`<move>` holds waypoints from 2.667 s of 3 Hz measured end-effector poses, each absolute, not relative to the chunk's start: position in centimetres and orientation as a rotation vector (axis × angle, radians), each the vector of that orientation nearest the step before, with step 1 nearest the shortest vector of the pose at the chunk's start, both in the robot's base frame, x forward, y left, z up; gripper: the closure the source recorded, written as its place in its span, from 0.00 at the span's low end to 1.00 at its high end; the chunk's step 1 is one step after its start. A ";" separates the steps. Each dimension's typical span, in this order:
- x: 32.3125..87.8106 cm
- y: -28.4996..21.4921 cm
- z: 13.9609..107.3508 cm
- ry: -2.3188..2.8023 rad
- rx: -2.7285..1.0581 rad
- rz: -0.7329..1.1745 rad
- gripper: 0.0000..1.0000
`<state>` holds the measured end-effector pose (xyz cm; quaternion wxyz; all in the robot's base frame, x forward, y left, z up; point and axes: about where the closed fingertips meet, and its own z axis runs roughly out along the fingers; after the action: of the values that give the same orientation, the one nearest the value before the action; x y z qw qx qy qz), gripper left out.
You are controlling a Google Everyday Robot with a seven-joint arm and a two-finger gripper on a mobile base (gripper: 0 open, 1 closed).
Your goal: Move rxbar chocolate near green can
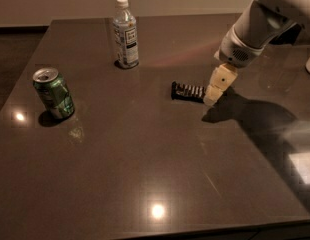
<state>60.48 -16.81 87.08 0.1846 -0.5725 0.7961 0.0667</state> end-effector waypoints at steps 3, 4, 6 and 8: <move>61.0 -14.1 83.8 2.274 -1.663 0.207 0.00; 61.0 -13.9 83.2 2.284 -1.672 0.209 0.16; 60.8 -14.4 83.2 2.303 -1.660 0.207 0.64; 60.4 -13.8 84.5 2.279 -1.684 0.231 1.00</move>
Offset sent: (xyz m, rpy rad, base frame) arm 0.0070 0.0326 -0.0343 -0.0282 0.0476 0.0241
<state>60.35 -13.77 84.48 0.1487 -0.5858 0.7927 0.0802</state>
